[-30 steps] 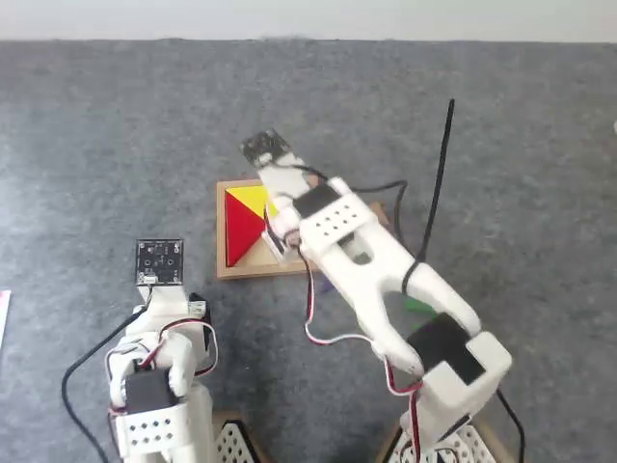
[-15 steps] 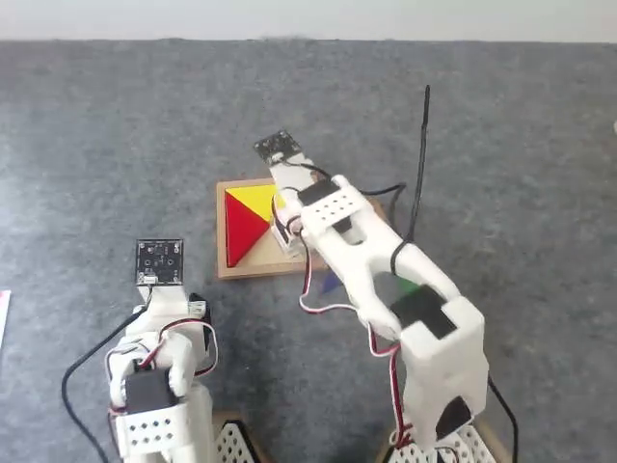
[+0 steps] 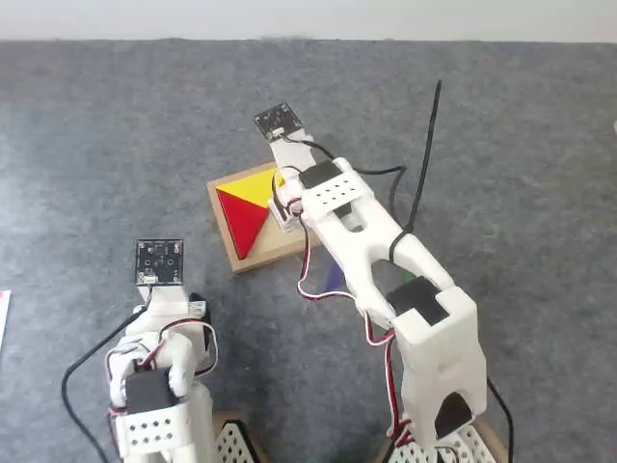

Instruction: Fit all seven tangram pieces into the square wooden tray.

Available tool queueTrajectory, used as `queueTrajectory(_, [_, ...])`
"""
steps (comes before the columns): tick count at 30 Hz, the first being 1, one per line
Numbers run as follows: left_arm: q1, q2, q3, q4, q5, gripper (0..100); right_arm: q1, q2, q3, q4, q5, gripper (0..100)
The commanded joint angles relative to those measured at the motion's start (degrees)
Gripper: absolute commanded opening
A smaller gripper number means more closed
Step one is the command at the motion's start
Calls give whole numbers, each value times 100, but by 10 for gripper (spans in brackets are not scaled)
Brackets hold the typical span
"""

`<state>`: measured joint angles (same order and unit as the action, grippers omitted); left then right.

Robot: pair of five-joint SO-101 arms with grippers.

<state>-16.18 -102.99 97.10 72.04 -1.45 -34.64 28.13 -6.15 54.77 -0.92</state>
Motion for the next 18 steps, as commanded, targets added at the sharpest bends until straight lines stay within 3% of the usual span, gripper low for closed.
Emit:
queueTrajectory(1, [26,-114,-66,26,0,80,84,-321,-387,242,-35,6])
queueTrajectory(8, [26,-114,-66,26,0,80,136,-1218,-185,716,-35,6])
queueTrajectory(12, [26,-114,-66,26,0,80,514,-1288,-132,743,-9,6])
queueTrajectory(18, [26,-114,-66,26,0,80,1059,-734,167,154,185,6])
